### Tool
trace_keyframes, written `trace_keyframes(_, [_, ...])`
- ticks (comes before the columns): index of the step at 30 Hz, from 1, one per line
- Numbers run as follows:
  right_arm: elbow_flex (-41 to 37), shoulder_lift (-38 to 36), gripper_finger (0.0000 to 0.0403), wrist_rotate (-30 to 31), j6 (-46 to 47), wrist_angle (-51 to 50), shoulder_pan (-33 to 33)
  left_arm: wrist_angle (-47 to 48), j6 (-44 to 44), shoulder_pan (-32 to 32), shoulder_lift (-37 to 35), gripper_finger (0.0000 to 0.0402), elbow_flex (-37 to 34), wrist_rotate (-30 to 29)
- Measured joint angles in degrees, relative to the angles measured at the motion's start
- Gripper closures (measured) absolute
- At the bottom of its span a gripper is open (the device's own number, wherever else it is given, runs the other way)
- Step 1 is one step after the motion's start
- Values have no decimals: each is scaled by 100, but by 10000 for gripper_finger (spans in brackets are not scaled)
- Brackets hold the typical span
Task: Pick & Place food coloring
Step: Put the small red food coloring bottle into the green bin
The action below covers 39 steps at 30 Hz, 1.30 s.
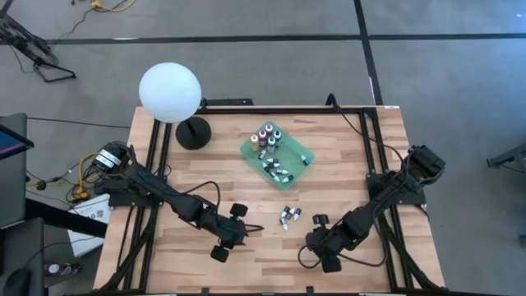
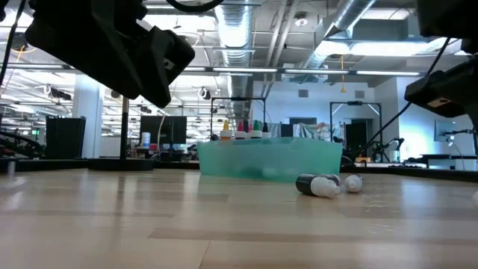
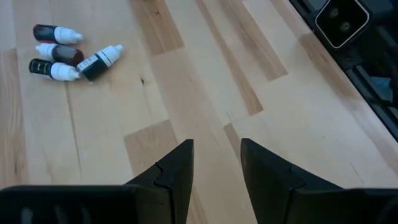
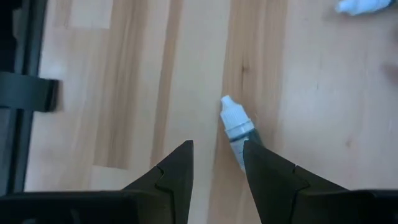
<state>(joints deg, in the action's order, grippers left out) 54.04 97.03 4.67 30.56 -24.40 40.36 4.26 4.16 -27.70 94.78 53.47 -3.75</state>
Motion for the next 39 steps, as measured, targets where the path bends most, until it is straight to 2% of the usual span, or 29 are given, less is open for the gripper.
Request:
trace_keyframes(8, [4, -12, 272, 299, -219, -36, -4, 36, 15, 0, 0, 274, 0, 0])
trace_keyframes(19, [5, 451, 272, 210, -270, -25, -35, 81, 97, 0, 0, 274, 0, -2])
trace_keyframes(27, [17, 481, 272, 157, -167, -41, -74, 117, 123, 0, 2, 274, 0, -7])
trace_keyframes(39, [7, 485, 314, 168, -144, 6, -74, 137, 123, 0, 2, 274, 0, -7])
